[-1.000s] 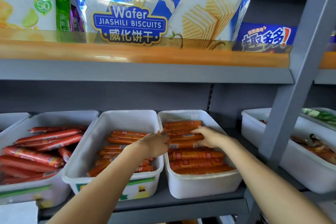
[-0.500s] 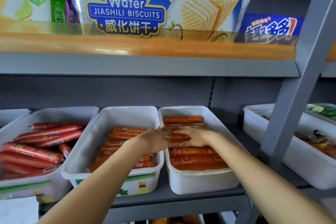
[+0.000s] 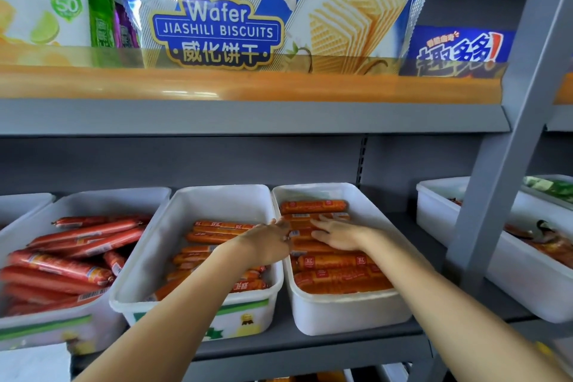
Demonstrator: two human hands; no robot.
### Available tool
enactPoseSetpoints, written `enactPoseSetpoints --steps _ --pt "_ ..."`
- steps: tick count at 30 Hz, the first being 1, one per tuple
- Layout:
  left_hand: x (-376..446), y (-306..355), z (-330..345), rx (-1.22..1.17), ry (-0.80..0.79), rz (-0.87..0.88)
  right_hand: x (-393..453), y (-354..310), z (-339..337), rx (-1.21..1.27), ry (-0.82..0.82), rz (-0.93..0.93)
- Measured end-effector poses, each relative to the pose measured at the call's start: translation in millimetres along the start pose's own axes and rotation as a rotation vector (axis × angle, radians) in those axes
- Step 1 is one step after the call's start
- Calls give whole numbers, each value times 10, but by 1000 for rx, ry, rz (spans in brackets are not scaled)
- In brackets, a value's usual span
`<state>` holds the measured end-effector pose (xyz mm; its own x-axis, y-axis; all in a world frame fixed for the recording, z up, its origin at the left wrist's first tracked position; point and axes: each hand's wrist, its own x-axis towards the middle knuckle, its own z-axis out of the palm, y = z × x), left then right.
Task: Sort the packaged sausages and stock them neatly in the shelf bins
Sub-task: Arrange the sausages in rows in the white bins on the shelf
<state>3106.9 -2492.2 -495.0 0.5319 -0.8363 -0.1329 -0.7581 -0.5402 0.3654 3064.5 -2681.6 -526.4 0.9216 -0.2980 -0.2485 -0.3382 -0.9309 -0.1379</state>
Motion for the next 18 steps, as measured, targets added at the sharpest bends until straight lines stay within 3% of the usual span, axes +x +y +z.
enactPoseSetpoints --steps 9,18 --pt "33 -41 2 5 5 -21 188 24 -72 -72 -48 92" --pt "100 -99 72 -51 35 -17 167 144 -160 54 85 47"
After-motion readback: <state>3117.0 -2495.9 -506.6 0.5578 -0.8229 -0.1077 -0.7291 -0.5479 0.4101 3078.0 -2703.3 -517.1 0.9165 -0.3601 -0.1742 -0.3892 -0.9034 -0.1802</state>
